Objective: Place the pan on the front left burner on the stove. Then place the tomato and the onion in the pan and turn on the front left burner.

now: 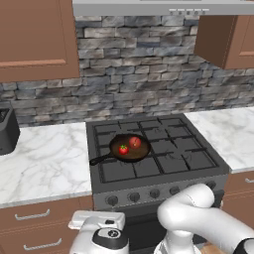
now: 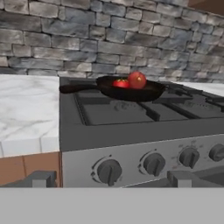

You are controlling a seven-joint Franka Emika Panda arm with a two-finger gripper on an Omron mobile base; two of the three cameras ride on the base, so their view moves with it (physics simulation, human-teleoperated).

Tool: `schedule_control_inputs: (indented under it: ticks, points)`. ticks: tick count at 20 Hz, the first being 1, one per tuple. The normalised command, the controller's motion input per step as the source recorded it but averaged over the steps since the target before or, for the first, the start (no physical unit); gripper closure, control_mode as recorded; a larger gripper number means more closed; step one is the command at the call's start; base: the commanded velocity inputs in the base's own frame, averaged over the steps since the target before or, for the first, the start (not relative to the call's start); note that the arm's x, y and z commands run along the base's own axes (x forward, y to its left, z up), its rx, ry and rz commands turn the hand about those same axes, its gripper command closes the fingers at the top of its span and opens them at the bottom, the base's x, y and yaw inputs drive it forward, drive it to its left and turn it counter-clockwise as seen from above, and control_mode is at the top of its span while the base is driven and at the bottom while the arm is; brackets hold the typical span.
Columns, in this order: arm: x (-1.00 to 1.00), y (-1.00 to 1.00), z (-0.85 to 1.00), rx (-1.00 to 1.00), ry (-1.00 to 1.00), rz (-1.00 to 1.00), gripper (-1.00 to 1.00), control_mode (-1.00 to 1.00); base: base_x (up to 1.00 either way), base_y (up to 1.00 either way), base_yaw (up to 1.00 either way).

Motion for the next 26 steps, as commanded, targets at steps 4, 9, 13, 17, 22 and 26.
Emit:
schedule_control_inputs:
  ticks: [4, 9, 13, 17, 22, 26]
  points:
    - [0.04, 0.00, -0.27, -0.04, 0.00, -0.03, -1.00, -1.00, 0.00, 0.00, 0.00]
    - [0.02, 0.00, -0.26, -0.04, 0.00, -0.01, -1.00, -1.00, 0.00, 0.00, 0.00]
    - [0.11, -0.01, -0.12, -0.03, 0.00, 0.00, -1.00, -1.00, 0.00, 0.00, 0.00]
    - [0.19, -0.07, -0.03, -0.01, 0.00, 0.00, -1.00, -1.00, 0.00, 0.00, 0.00]
    - [0.12, -0.09, -0.05, -0.01, 0.00, 0.00, -1.00, -1.00, 0.00, 0.00, 0.00]
    - [0.03, -0.12, -0.10, 0.00, 0.00, 0.00, -1.00, -1.00, 0.00, 0.00, 0.00]
